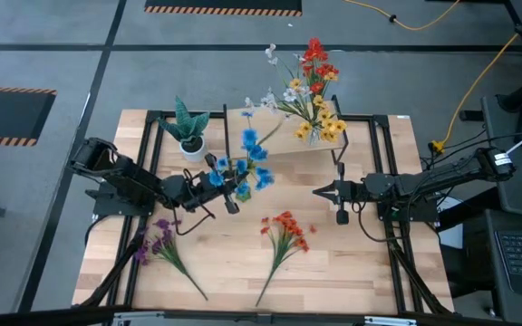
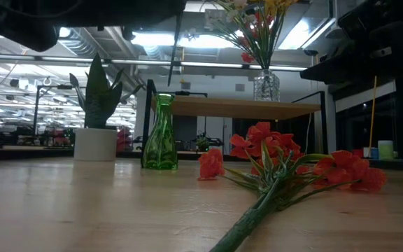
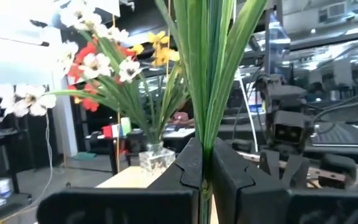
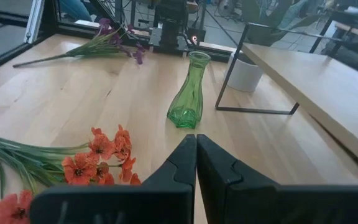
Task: Pick and place flowers into a vace then onto a shelf
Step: Put the blue flowers into the green transparent vase, then put the purple flowers into the green transparent vase
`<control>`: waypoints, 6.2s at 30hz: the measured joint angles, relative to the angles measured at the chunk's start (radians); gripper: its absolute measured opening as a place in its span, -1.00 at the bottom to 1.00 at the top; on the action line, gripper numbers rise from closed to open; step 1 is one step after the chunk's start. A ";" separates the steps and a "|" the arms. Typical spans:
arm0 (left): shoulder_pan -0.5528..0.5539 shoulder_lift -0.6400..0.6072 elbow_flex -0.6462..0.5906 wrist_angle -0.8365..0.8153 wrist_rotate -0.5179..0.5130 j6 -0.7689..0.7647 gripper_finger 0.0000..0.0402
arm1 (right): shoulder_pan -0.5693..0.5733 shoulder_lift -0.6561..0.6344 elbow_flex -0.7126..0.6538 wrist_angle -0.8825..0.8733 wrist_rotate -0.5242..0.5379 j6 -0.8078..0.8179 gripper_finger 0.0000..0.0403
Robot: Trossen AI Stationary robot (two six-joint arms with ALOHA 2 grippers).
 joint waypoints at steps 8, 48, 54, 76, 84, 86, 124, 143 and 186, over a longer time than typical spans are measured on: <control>0.019 0.000 -0.059 0.000 0.001 -0.077 -0.96 | 0.000 0.000 0.000 -0.005 0.000 -0.005 -0.92; 0.020 0.184 -0.061 0.102 -0.018 -0.093 -0.87 | 0.000 0.000 0.000 -0.050 0.001 -0.006 -0.92; -0.018 0.184 -0.061 0.054 -0.120 -0.109 -0.85 | 0.000 0.000 0.000 -0.050 0.000 -0.002 -0.92; -0.181 0.184 -0.061 -0.024 -0.448 -0.196 -0.51 | 0.000 0.000 0.000 -0.050 0.001 -0.002 -0.92; -0.185 0.184 -0.061 -0.184 -0.482 -0.381 -0.23 | 0.000 0.000 0.000 -0.050 0.001 -0.002 -0.92; -0.185 0.183 -0.061 -0.197 -0.484 -0.400 -0.20 | 0.000 0.000 0.000 -0.050 0.000 -0.002 -0.92; -0.627 0.102 0.245 -0.183 -0.918 0.073 -0.18 | 0.000 0.000 0.000 -0.061 0.001 -0.006 -0.92; -0.572 0.152 0.382 -0.932 -0.305 -0.932 -0.28 | 0.000 0.000 0.000 -0.044 0.003 -0.042 -0.92; -0.636 0.161 0.876 -2.272 0.512 -2.589 -0.98 | 0.000 0.000 0.000 -0.051 0.003 -0.094 -0.92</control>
